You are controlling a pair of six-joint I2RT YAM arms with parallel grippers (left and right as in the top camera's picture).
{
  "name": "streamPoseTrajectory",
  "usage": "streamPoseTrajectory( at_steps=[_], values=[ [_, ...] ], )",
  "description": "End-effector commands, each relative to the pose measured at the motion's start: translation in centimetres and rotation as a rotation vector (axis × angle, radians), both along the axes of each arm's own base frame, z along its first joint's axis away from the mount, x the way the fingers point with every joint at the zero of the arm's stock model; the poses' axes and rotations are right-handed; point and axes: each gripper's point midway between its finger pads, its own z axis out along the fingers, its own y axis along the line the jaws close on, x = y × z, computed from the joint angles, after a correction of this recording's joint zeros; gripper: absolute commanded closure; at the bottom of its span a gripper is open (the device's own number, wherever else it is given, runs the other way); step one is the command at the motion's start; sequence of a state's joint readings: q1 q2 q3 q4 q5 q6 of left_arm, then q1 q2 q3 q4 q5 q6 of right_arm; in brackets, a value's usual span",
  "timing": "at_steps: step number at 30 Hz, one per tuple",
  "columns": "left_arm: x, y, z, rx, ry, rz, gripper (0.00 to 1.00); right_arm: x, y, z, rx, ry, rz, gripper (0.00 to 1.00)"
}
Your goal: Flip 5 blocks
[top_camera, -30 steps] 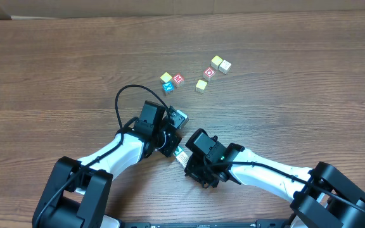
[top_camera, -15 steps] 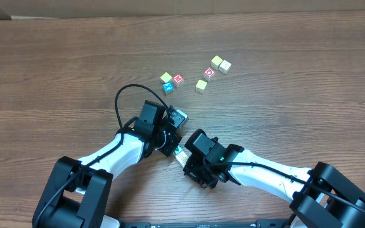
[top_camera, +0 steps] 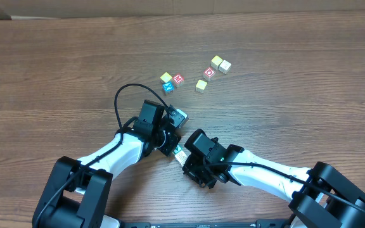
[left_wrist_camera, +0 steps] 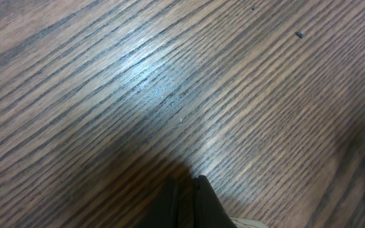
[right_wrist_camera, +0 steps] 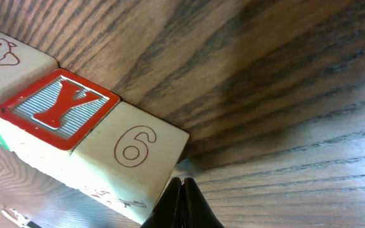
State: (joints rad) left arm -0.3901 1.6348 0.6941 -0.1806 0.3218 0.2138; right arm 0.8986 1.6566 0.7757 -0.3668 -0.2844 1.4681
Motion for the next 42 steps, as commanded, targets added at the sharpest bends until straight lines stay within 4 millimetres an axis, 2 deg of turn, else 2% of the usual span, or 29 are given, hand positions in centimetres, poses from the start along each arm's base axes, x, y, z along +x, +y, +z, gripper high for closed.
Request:
streamPoseTrajectory(
  at_steps=[1, 14, 42],
  values=[
    [-1.87, -1.42, -0.48, -0.059, 0.066, -0.064, 0.96, 1.31, 0.84, 0.50, 0.027, -0.046, -0.028, 0.96],
    [-2.06, -2.34, -0.26, -0.070, 0.051, -0.093, 0.96, 1.35, 0.89, 0.53, 0.029, -0.048, -0.028, 0.96],
    [-2.01, -2.39, -1.08, -0.068, 0.067, -0.084, 0.96, 1.18, 1.60, 0.50, 0.024, -0.079, -0.039, 0.96]
  ],
)
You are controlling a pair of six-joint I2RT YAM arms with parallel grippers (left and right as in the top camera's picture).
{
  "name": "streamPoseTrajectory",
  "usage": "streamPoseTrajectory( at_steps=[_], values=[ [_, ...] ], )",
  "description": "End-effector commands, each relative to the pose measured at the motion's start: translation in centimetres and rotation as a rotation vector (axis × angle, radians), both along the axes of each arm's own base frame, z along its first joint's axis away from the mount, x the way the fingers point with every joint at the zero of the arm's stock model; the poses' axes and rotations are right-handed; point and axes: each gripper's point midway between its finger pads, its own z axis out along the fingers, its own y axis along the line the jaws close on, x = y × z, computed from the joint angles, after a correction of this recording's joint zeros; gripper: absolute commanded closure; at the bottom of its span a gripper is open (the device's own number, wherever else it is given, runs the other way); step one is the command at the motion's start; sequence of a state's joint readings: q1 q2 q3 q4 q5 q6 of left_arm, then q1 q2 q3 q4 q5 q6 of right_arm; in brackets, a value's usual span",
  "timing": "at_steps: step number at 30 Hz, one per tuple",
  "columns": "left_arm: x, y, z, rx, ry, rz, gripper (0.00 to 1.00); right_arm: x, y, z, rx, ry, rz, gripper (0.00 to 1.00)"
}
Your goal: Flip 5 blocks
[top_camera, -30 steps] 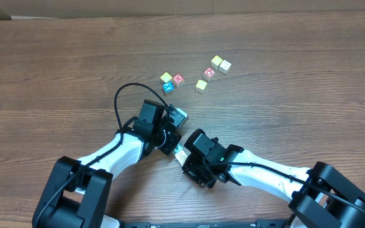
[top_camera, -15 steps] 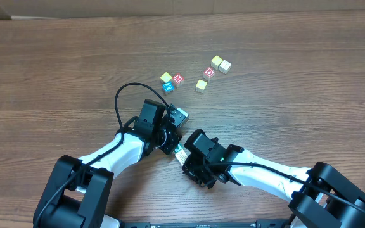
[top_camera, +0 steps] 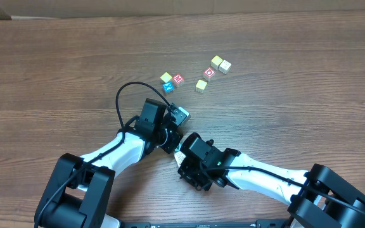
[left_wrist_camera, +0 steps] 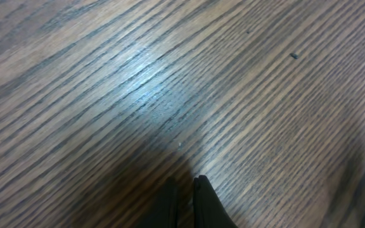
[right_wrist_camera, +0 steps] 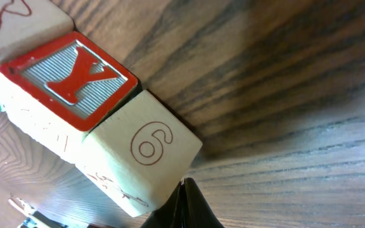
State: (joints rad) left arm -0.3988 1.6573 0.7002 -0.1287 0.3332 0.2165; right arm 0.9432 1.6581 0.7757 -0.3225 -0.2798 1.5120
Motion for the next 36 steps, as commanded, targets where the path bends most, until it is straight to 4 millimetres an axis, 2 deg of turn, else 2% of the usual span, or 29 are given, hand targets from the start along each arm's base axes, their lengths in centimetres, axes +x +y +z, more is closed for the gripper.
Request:
streamPoseTrajectory(
  at_steps=[1, 9, 36],
  values=[
    [-2.7, -1.6, -1.2, -0.044, 0.097, -0.070, 0.96, 1.9, 0.1, 0.1, -0.009, -0.069, -0.045, 0.96],
    [-2.8, -1.6, -1.2, -0.044, 0.097, -0.070, 0.96, 1.4, 0.0, -1.6, -0.033, -0.020, -0.058, 0.96],
    [-3.0, -1.9, -1.0, -0.066, 0.106, -0.082, 0.96, 1.8, 0.7, -1.2, -0.004, -0.041, -0.054, 0.96]
  ],
)
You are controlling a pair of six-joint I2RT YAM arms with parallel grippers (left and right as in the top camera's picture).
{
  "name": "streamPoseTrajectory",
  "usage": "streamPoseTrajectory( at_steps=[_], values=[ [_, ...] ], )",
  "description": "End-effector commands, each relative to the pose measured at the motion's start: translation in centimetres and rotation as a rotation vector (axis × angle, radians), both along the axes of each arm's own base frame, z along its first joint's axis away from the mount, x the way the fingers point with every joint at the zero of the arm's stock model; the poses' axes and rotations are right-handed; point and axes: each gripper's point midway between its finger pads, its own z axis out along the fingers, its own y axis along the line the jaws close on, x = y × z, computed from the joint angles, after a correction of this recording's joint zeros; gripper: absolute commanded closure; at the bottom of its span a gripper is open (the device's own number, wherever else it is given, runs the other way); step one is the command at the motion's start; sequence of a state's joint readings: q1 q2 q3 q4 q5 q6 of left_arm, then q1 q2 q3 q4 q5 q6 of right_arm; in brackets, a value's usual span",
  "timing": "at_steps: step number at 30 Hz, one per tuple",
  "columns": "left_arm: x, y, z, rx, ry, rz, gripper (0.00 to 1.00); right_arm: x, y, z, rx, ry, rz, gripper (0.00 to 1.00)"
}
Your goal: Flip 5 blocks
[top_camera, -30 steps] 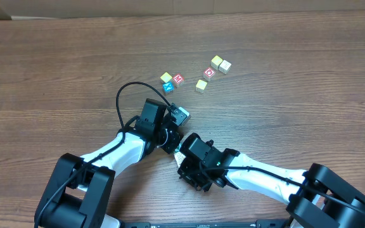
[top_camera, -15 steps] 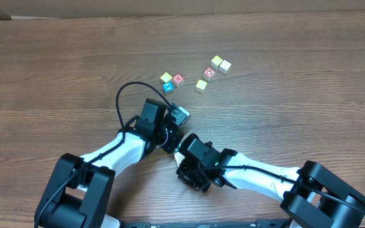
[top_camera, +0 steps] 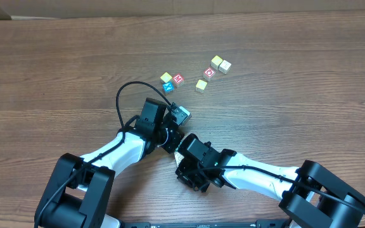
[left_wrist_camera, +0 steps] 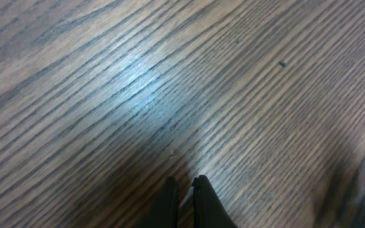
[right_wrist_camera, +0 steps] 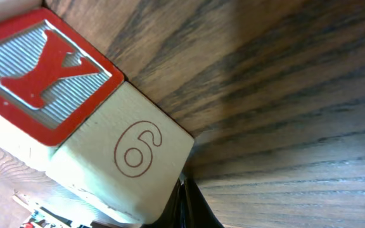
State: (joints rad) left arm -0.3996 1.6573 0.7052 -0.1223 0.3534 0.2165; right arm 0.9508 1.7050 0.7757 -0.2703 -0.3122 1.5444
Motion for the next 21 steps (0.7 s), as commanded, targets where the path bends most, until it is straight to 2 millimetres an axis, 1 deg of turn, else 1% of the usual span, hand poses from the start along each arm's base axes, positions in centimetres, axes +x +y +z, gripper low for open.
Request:
streamPoseTrajectory(
  at_steps=[1, 21],
  values=[
    [-3.11, -1.48, -1.31, -0.044, 0.109, -0.073, 0.96, 2.11, -0.08, -0.37, -0.025, -0.079, -0.046, 0.96],
    [-3.06, -1.56, -1.25, -0.049, 0.107, -0.075, 0.96, 2.46, 0.38, -0.15, -0.006, -0.097, -0.048, 0.96]
  ],
)
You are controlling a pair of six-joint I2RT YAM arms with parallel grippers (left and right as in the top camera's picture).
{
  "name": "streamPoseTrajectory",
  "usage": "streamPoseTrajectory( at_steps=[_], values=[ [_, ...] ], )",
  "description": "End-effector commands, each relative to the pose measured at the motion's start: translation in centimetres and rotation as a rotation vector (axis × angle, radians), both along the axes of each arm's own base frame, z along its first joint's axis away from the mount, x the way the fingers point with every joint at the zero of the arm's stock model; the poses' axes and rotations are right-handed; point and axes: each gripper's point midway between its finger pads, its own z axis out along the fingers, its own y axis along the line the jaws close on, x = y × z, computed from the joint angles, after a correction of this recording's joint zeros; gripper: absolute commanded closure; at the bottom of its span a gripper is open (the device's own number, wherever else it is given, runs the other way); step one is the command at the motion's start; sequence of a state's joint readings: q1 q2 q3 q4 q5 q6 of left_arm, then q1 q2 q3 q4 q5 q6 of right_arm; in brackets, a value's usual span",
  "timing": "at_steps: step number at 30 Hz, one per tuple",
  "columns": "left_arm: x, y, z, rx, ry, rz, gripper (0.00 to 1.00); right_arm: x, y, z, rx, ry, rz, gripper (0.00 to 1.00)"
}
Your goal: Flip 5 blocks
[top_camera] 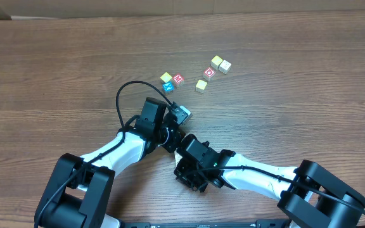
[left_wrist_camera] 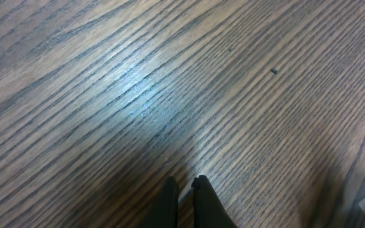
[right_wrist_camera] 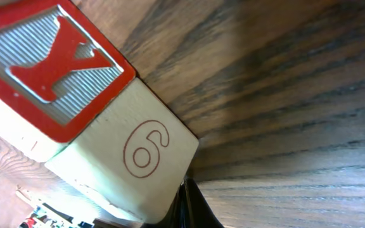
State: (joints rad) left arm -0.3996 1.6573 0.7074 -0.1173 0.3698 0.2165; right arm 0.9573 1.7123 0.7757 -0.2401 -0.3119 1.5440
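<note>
In the right wrist view a red Y block (right_wrist_camera: 56, 57) and a cream 6 block (right_wrist_camera: 132, 158) lie side by side, touching, on the wood table (right_wrist_camera: 296, 126). My right gripper (right_wrist_camera: 185, 188) is shut, with its tip against the 6 block's near corner. Overhead, the right gripper (top_camera: 181, 154) sits just below the left gripper (top_camera: 172, 140), and the arms hide those two blocks. My left gripper (left_wrist_camera: 184, 183) is shut over bare wood with nothing between its fingers.
Several small blocks lie at the far middle of the table: a yellow block (top_camera: 166, 77), a blue block (top_camera: 168, 87), a red block (top_camera: 178, 78), a cream block (top_camera: 201, 85) and a further group (top_camera: 217, 64). The left arm's black cable (top_camera: 125, 95) loops above its wrist.
The Y and 6 blocks sit slightly turned and lower in the right wrist view, with the shut tip still at the 6 block's corner. The left wrist view has drifted a little.
At first three blocks in a row showed in the right wrist view, with my shut right gripper at the 6 block's corner. At each later moment the row stood turned and closer. Overhead, the right gripper was further left each time. Now only Y and 6 show.
</note>
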Motion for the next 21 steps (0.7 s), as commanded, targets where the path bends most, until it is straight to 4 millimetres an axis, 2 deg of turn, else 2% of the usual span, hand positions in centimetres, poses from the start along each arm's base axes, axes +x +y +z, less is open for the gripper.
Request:
streamPoseTrajectory(
  at_steps=[1, 21],
  values=[
    [-3.08, -1.27, -1.46, -0.032, 0.107, -0.068, 0.96, 2.34, -0.17, -0.21, -0.023, -0.083, -0.056, 0.96],
    [-3.03, -1.22, -1.48, -0.028, 0.103, -0.069, 0.96, 2.48, -0.29, -0.31, -0.030, -0.089, -0.061, 0.96]
  ],
)
